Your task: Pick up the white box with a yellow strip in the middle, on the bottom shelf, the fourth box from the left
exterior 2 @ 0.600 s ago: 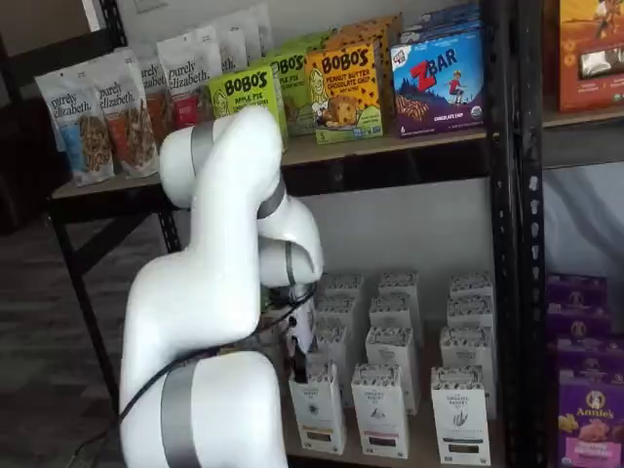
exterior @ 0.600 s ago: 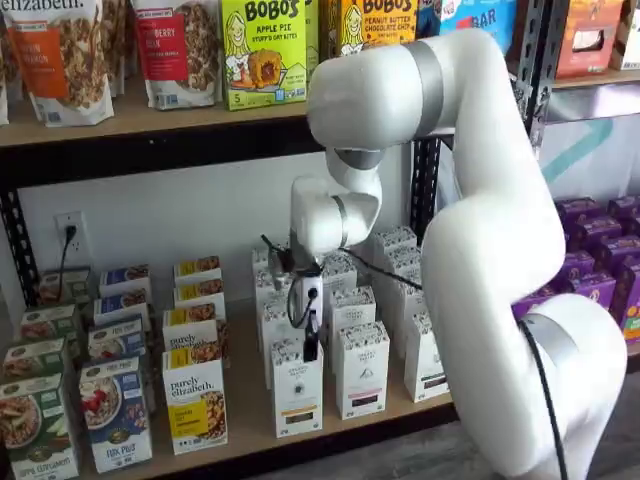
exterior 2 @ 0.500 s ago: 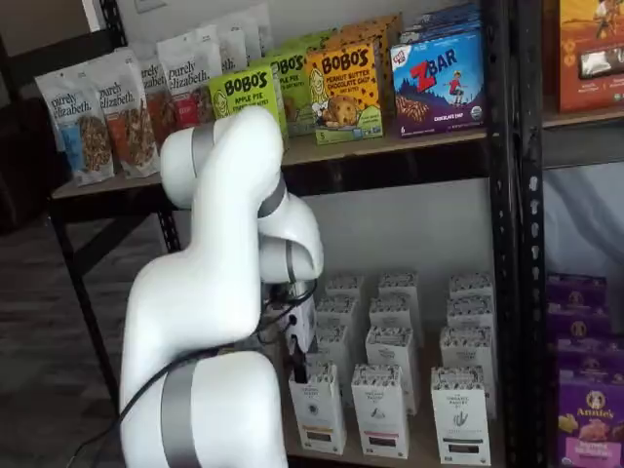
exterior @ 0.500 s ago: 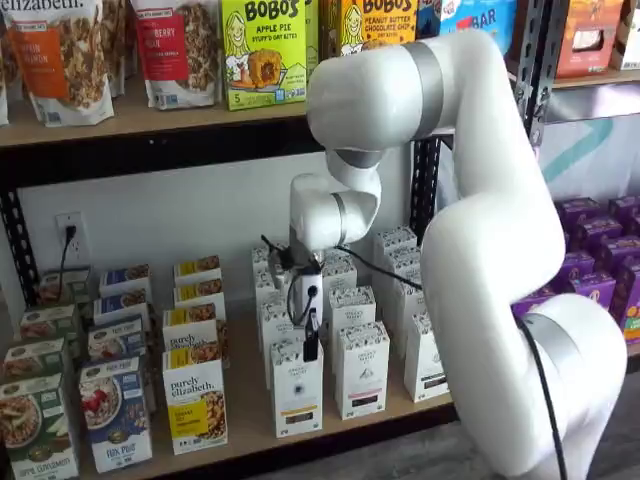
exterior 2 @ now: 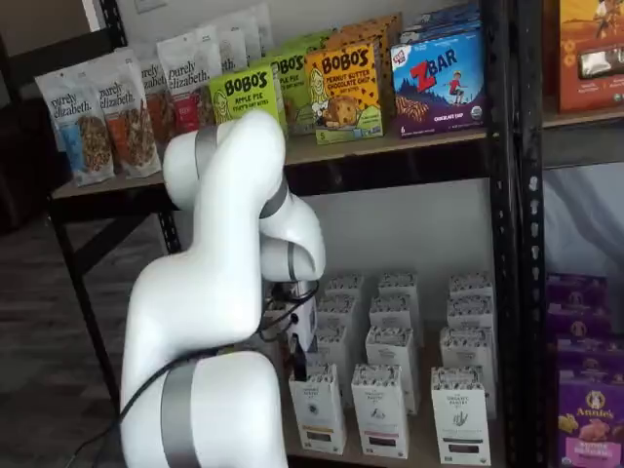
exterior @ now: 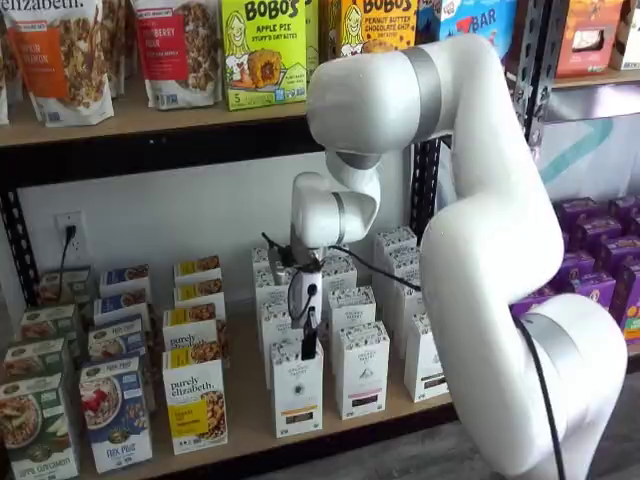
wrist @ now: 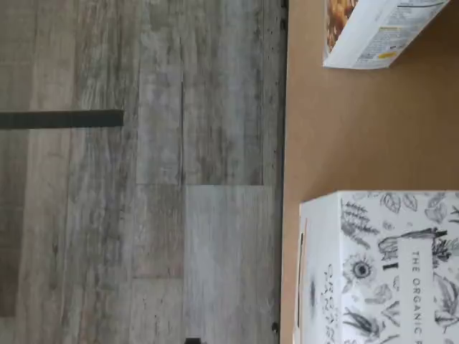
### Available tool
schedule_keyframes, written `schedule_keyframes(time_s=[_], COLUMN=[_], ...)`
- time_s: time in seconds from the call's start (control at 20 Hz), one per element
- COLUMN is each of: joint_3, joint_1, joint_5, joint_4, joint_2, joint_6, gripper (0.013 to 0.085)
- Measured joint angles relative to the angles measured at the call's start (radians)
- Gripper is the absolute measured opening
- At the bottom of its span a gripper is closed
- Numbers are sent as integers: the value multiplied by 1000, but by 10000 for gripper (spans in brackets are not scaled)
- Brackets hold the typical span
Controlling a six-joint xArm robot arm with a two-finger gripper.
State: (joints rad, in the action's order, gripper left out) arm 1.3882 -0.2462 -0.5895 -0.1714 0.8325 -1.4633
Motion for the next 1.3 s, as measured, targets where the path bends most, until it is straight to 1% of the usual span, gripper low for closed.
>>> schedule_keyframes(time_s=[0.35,0.55,0.75,0.9,1.0,1.15,1.3], joint_3=[61,117,173,206,232,263,279], joint_1=[-11,-12,-11,-10,-10,-5,-2], joint_5=[34,42,31,35,37,16,9], joint_4=[-33,-39,-21,-19,1,30,42], joint_2=[69,119,164,193,218,243,259], joint_6=[-18,-22,-7,-5,12,32,39], gripper=[850,850,850,850,850,850,850])
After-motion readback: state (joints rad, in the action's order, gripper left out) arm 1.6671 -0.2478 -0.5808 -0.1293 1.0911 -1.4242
